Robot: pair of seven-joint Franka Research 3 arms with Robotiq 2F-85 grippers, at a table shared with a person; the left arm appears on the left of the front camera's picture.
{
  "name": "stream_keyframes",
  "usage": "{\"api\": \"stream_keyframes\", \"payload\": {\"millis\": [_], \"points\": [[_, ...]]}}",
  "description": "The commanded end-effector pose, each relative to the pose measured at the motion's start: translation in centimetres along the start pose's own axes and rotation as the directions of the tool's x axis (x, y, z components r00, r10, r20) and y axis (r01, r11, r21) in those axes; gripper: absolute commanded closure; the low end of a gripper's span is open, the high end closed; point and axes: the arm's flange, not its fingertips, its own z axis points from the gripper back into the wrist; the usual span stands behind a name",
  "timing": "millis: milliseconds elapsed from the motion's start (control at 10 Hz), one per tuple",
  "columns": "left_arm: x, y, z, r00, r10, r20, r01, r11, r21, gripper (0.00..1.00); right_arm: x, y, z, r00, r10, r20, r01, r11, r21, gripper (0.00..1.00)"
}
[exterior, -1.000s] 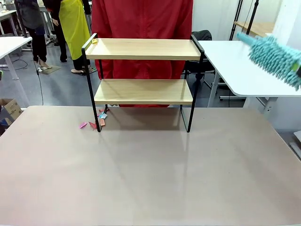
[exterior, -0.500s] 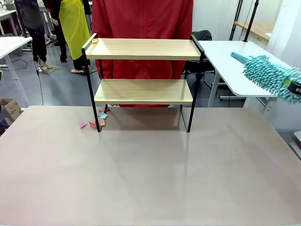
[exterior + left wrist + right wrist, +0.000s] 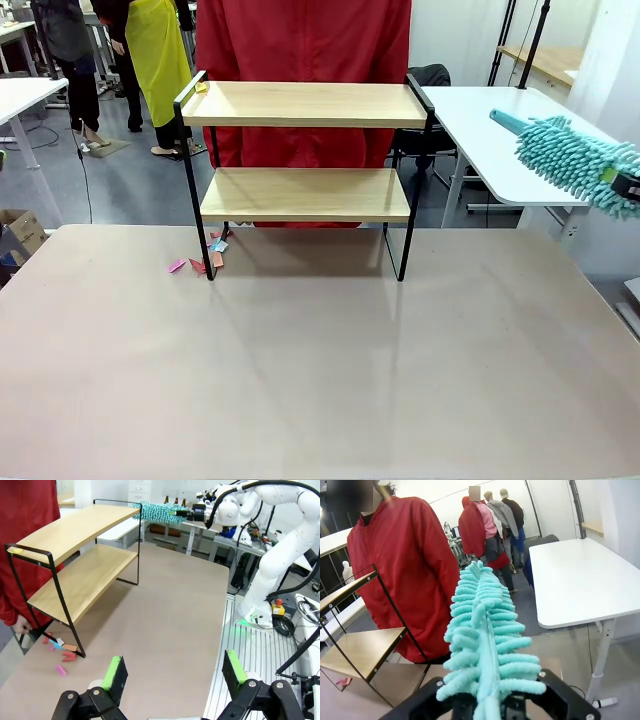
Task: Clean the shelf.
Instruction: Hand the Duster back to the human.
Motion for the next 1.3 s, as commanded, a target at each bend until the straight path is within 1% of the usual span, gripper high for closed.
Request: {"api": "stream_keyframes", "payload": {"millis": [0, 1200], "points": [[0.21, 0.14, -0.20, 1.000, -0.022, 0.021, 0.022, 1.000, -0.002, 0.00, 0.46, 0.17, 0.16, 1.000, -0.003, -0.007, 0.003, 1.000, 0.000, 0.84], [0.21, 0.14, -0.20, 1.000, -0.022, 0.021, 0.022, 1.000, -0.002, 0.00, 0.46, 0.17, 0.16, 1.000, -0.003, -0.007, 0.003, 1.000, 0.000, 0.84]]}}
